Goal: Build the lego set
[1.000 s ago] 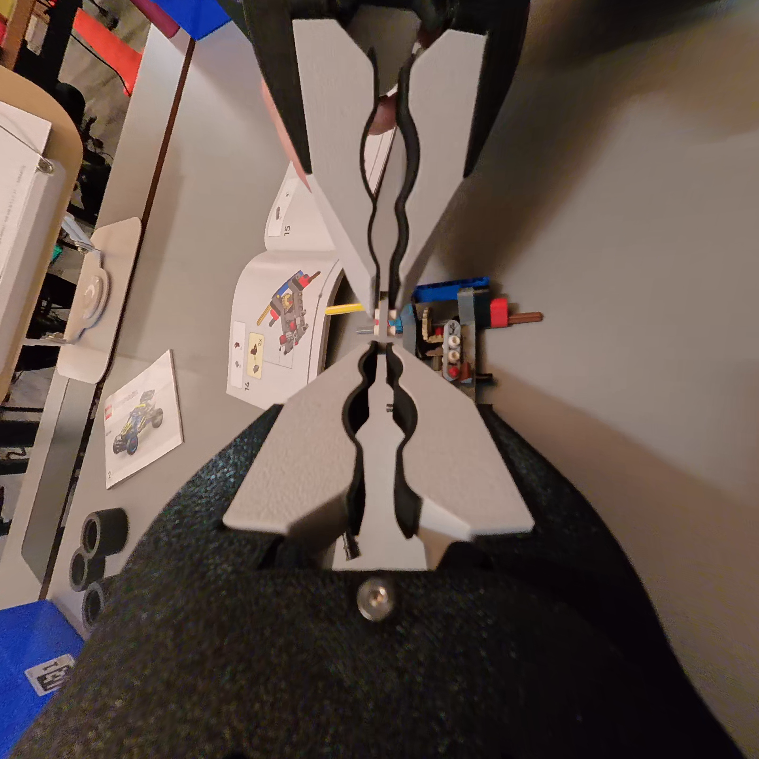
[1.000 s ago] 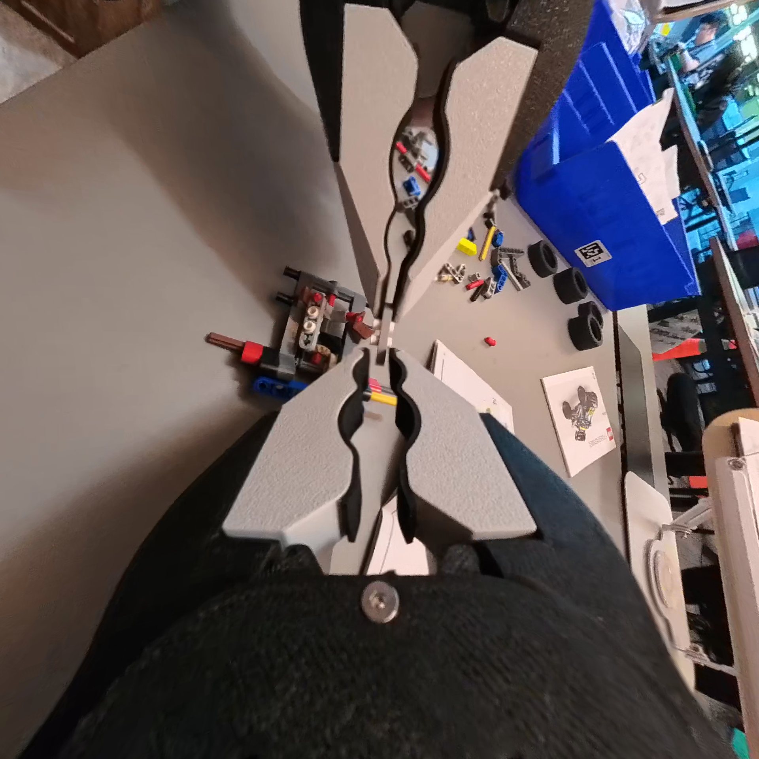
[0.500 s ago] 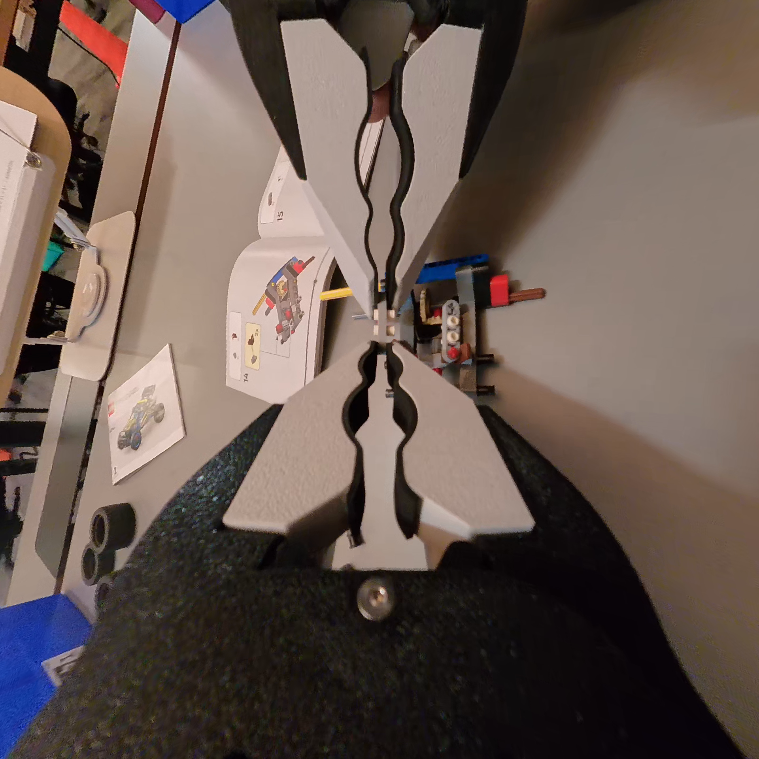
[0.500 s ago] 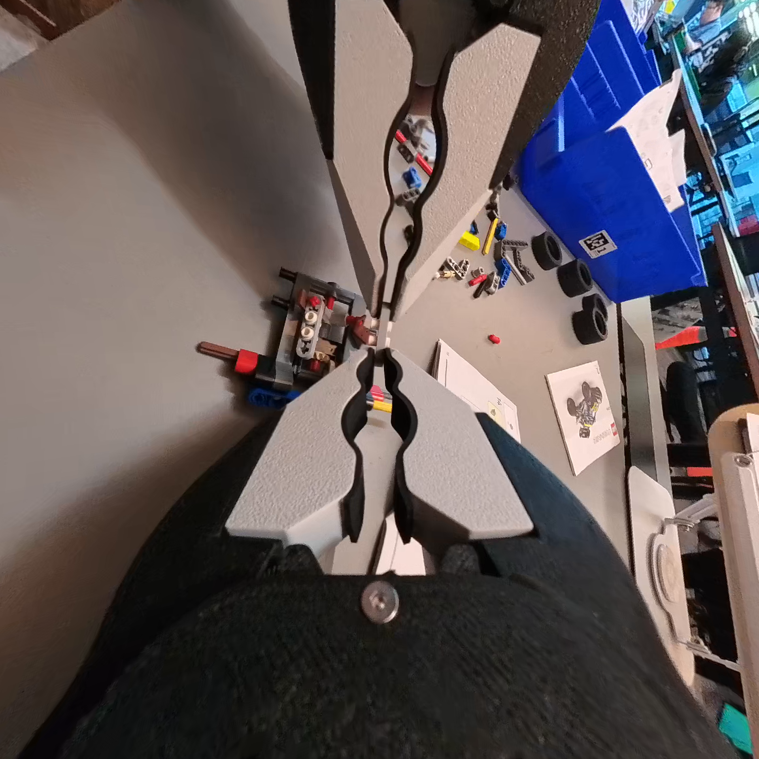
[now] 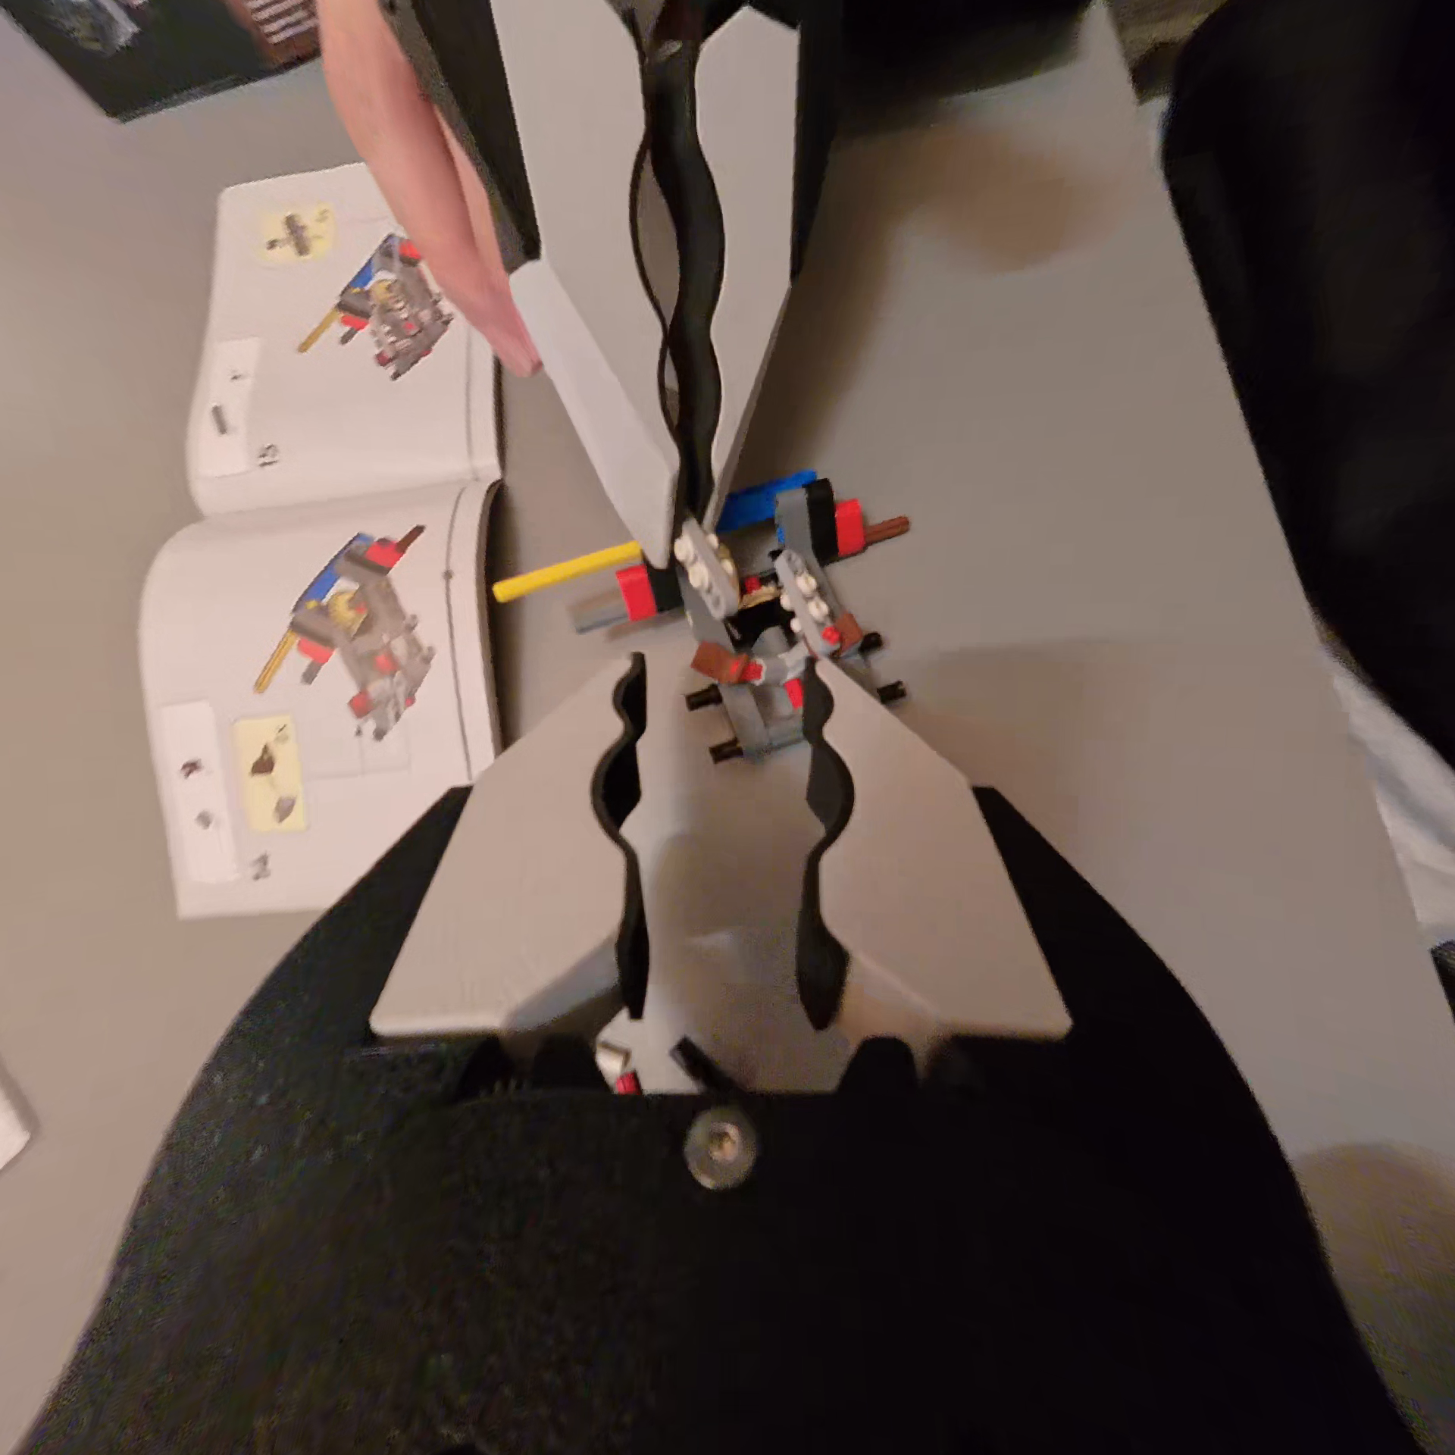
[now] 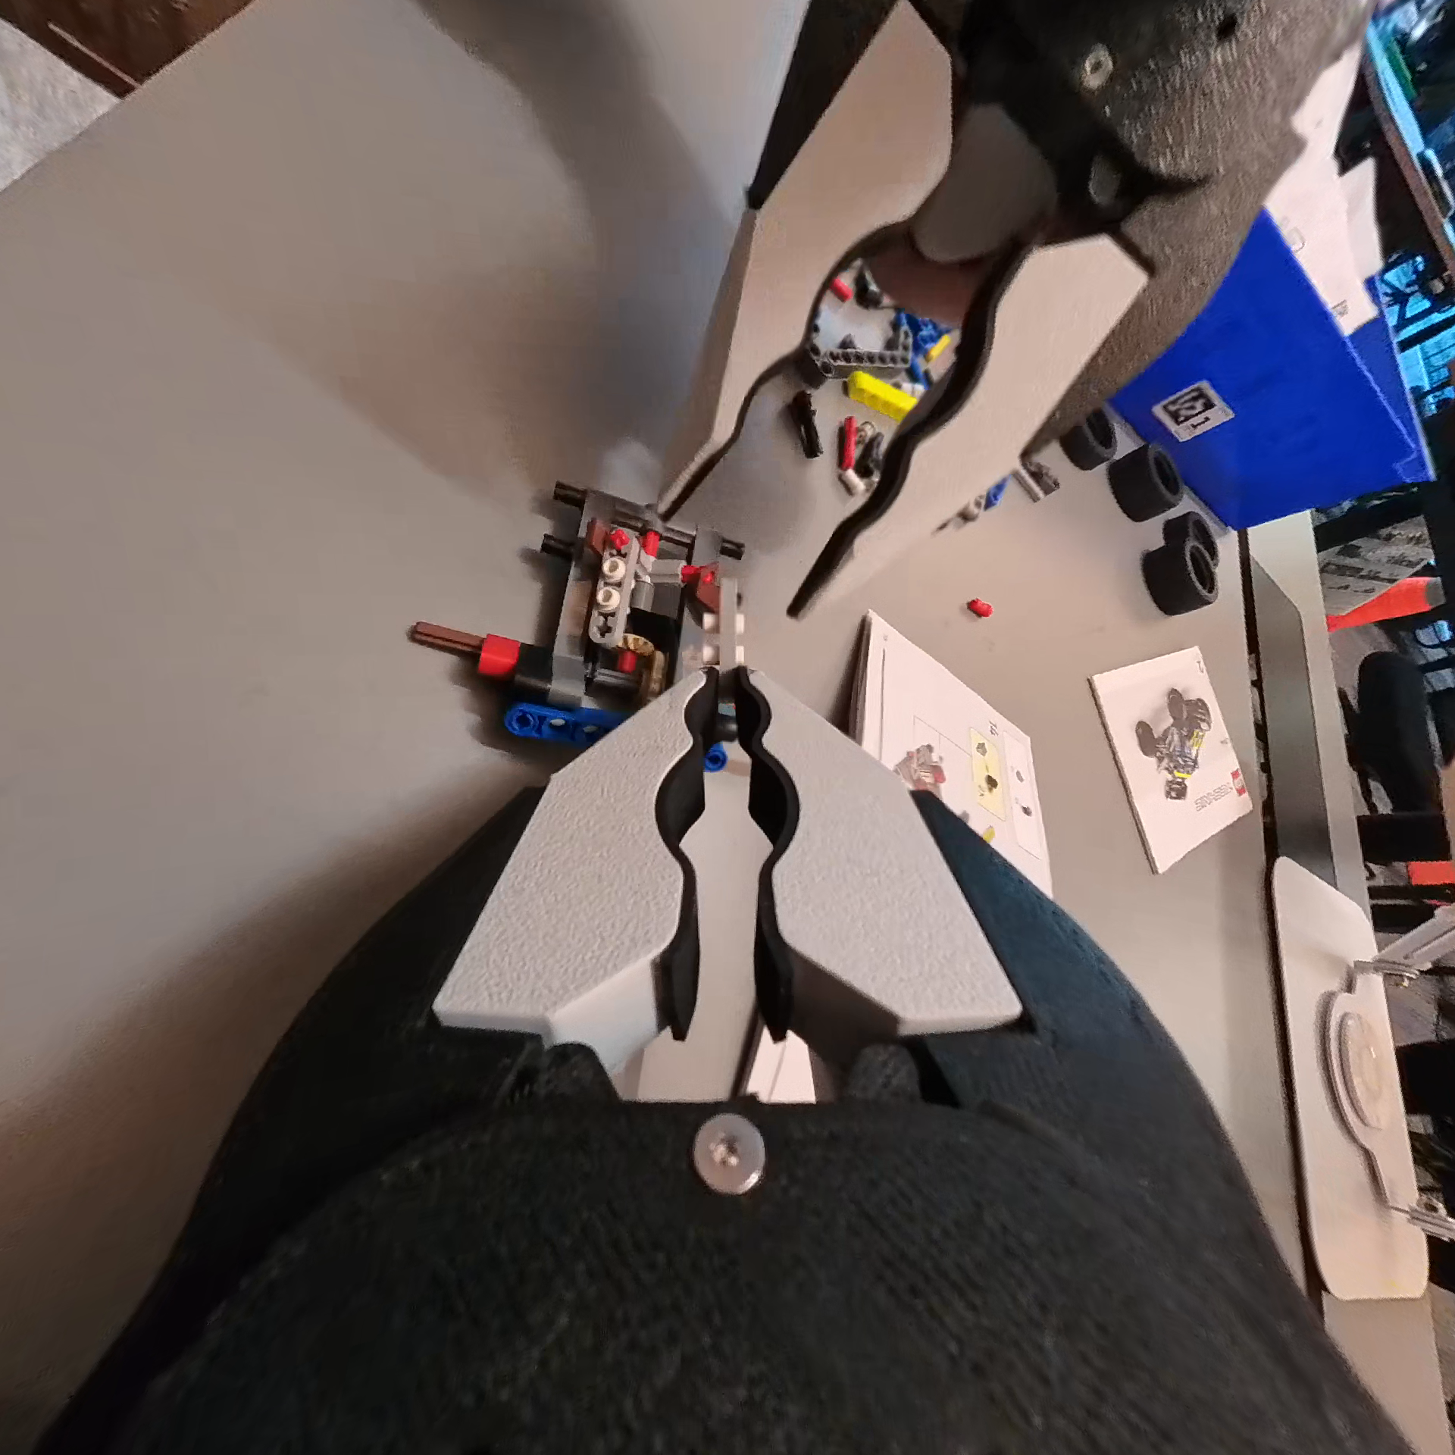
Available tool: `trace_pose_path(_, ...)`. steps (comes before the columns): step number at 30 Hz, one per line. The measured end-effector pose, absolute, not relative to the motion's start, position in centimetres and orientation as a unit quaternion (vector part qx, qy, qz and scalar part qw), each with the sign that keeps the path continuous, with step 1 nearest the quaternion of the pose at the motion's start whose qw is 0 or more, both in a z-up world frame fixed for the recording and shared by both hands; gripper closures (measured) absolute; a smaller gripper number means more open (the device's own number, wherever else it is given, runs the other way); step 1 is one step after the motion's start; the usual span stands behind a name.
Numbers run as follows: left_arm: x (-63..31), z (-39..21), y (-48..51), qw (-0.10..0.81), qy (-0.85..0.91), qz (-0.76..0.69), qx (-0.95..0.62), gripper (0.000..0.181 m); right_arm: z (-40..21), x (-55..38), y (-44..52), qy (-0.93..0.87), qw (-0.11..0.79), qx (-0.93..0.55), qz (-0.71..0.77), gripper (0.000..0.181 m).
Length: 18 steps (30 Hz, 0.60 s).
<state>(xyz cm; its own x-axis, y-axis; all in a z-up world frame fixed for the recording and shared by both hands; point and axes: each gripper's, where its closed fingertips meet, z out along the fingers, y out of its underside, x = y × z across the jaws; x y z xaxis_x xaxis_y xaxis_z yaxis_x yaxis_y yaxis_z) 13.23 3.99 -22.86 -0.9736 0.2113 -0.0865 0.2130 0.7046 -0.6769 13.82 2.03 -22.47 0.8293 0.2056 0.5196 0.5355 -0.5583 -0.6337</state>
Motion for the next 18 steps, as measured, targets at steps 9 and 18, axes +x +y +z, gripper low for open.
trace_pose_path(9, 12.9, -23.8, 3.7, 0.006, 0.926, -0.352, 0.136, 0.162, -23.3, 13.5, 2.3, -0.209, 0.416, -0.866, -0.183, 0.18)
trace_pose_path(18, 12.2, -22.9, 4.8, 0.063, 0.921, -0.368, 0.111, 0.168, -23.6, 13.3, 2.6, -0.202, 0.421, -0.868, -0.17, 0.181)
